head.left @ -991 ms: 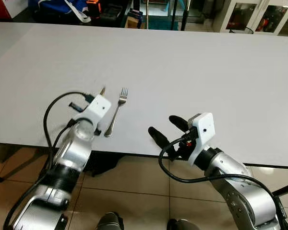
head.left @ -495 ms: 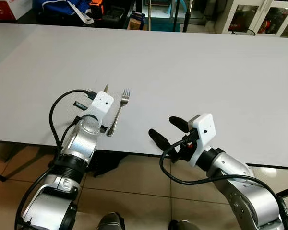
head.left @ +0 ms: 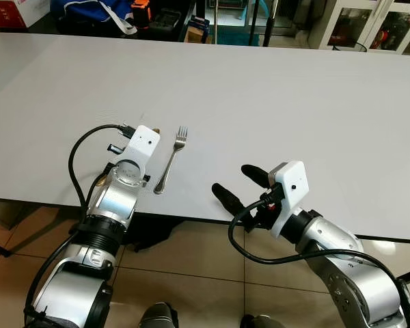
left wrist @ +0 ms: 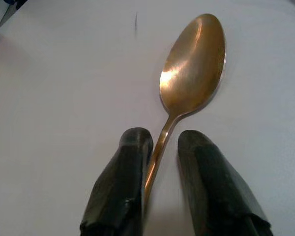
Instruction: Setting the table
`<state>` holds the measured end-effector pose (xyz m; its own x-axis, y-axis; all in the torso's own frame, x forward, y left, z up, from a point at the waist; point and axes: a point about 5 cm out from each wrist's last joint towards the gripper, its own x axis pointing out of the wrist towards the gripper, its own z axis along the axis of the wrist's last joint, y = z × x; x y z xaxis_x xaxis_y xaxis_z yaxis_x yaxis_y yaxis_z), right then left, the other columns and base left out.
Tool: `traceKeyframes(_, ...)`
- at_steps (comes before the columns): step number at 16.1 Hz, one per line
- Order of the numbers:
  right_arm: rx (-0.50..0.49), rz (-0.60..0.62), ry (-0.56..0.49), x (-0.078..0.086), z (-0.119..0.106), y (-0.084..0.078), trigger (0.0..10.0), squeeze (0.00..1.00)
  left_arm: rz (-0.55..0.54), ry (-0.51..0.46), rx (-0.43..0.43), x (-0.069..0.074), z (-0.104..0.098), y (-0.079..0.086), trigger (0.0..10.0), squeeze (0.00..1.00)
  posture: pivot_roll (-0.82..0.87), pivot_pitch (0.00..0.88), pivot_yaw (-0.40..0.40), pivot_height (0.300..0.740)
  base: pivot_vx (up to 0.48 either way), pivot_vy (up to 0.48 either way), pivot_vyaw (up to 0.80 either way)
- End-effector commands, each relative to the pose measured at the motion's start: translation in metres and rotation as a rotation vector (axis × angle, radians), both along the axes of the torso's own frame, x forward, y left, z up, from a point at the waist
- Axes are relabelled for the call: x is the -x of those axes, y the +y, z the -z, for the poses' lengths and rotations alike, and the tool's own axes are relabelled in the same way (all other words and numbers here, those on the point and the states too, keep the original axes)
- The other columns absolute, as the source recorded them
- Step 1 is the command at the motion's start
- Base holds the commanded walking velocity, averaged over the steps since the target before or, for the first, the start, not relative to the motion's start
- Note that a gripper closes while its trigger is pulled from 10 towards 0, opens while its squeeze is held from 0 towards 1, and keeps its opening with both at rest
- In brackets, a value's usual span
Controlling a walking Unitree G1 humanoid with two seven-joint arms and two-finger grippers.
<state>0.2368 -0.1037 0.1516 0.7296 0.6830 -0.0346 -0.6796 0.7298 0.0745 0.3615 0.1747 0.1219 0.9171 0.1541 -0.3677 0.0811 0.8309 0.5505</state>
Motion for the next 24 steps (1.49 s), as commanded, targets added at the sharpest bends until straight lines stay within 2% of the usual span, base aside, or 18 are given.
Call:
traceKeyframes(1, 0.004, -0.008, -0.02, 0.001, -0.005, 0.0, 10.0, 0.0, -0.02, 0.006, 0.015, -0.001, 0.0, 0.001, 10.0, 1.0, 0.03, 0.073, 0.049, 0.74, 0.0, 0.0, 0.0)
traceKeyframes(4, 0.009, -0.004, -0.024, 0.0, -0.006, -0.002, 10.0, 0.0, 0.012, -0.052, 0.046, -0.003, -0.008, -0.006, 10.0, 1.0, 0.03, 0.08, 0.047, 0.74, 0.0, 0.0, 0.0)
traceKeyframes(5, 0.01, -0.002, -0.026, -0.001, -0.007, -0.002, 10.0, 0.0, 0.024, -0.159, 0.09, -0.006, -0.021, -0.009, 10.0, 0.31, 0.03, 0.085, 0.046, 0.74, 0.0, 0.0, 0.0)
traceKeyframes(6, 0.01, 0.001, -0.026, -0.001, -0.007, -0.003, 10.0, 0.0, 0.002, -0.253, 0.136, -0.008, -0.034, -0.006, 10.0, 0.0, 0.03, 0.085, 0.046, 0.74, 0.0, 0.0, 0.0)
traceKeyframes(7, 0.009, 0.003, -0.026, -0.001, -0.007, -0.003, 10.0, 0.0, -0.018, -0.303, 0.146, -0.009, -0.042, -0.002, 10.0, 0.0, 0.03, 0.09, 0.045, 0.74, 0.0, 0.0, 0.0)
traceKeyframes(8, 0.009, 0.005, -0.023, 0.0, -0.007, -0.003, 10.0, 0.0, -0.003, -0.356, 0.079, -0.012, -0.05, 0.006, 10.0, 0.0, 0.03, 0.093, 0.044, 0.74, 0.0, 0.0, 0.0)
traceKeyframes(9, 0.008, 0.004, -0.022, 0.001, -0.006, -0.002, 10.0, 0.0, 0.016, -0.344, 0.034, -0.013, -0.048, 0.012, 10.0, 0.0, 0.03, 0.094, 0.043, 0.74, 0.0, 0.0, 0.0)
traceKeyframes(10, 0.018, 0.002, -0.022, 0.001, -0.005, -0.001, 10.0, 0.0, 0.077, -0.283, -0.024, -0.015, -0.041, 0.018, 10.0, 0.0, 0.03, 0.096, 0.045, 0.74, 0.0, 0.0, 0.0)
traceKeyframes(12, 0.057, -0.001, -0.031, 0.002, -0.002, 0.0, 10.0, 0.0, 0.112, -0.212, -0.07, -0.014, -0.029, 0.032, 10.0, 0.0, 0.03, 0.097, 0.046, 0.74, 0.0, 0.0, 0.0)
traceKeyframes(14, 0.075, -0.01, -0.032, 0.003, 0.0, 0.002, 10.0, 0.0, 0.142, -0.099, -0.08, -0.011, -0.017, 0.041, 10.0, 0.0, 0.03, 0.101, 0.045, 0.74, 0.0, 0.0, 0.0)
traceKeyframes(16, 0.078, -0.013, -0.032, 0.003, 0.0, 0.003, 10.0, 0.0, 0.127, -0.041, -0.062, -0.01, -0.011, 0.045, 10.0, 0.0, 0.03, 0.101, 0.043, 0.74, 0.0, 0.0, 0.0)
traceKeyframes(18, 0.079, -0.014, -0.034, 0.003, 0.0, 0.003, 10.0, 0.0, 0.082, -0.017, -0.075, -0.01, -0.008, 0.049, 10.0, 0.0, 0.03, 0.101, 0.042, 0.74, 0.0, 0.0, 0.0)
traceKeyframes(24, 0.082, -0.012, -0.035, 0.003, 0.0, 0.001, 10.0, 0.0, 0.034, 0.055, 0.014, -0.009, 0.0, 0.047, 10.0, 0.0, 0.03, 0.103, 0.044, 0.74, 0.0, 0.0, 0.0)
